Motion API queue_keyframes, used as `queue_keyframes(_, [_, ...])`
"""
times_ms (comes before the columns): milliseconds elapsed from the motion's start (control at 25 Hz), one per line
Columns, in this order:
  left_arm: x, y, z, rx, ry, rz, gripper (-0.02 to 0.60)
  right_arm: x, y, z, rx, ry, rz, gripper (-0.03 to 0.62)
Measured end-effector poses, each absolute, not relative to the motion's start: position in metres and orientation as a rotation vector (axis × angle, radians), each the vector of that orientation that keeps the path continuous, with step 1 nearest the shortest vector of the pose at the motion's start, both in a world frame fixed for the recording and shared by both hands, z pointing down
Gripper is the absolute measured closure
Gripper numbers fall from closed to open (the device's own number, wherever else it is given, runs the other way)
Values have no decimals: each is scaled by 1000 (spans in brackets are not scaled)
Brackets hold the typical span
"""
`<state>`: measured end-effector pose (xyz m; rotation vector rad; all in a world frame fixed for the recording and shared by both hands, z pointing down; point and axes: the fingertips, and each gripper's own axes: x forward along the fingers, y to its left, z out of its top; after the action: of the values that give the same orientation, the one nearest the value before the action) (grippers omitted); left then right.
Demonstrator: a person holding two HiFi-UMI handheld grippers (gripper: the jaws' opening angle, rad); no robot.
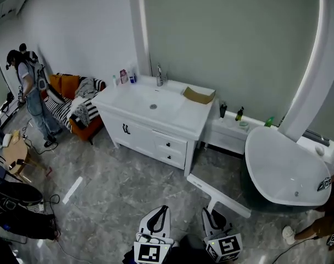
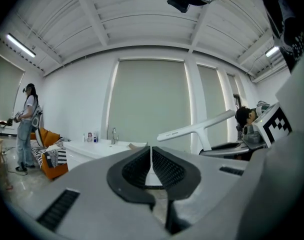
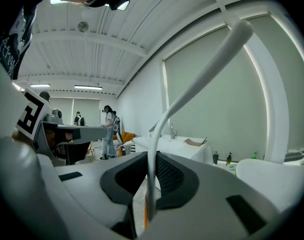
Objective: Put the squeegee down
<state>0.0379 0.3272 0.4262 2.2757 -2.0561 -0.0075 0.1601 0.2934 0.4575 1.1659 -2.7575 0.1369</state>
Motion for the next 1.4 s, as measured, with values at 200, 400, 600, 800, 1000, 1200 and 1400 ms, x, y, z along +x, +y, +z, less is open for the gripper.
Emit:
queue_keyframes(200, [31,307,430,2268,-2054,-5,568,153,271,467,1156,-2744,168,539])
queue_keyframes(400, [17,266,431,2246,-2083,-13,567,141,228,470,1119,-2754,178,539])
queue_keyframes(600, [8,214,427,2252,-2094,-39,566,128,174,469,1091,-2784,179,539])
queue_keyframes(800, [8,158,419,2253,-2104,-60,568,125,124,466,1069,-2795,175,539])
queue_keyframes(1000, [12,122,412,2276,-2087,-47,566,130,89,465,1099,-2788,213,539])
queue_keyframes(1200, [14,97,416,2278,-2083,-58,566,134,61,472,1127,-2781,251,539])
queue_keyframes(1400, [11,84,425,2252,-2086,-62,566,131,45,482,1108,-2762,303,539])
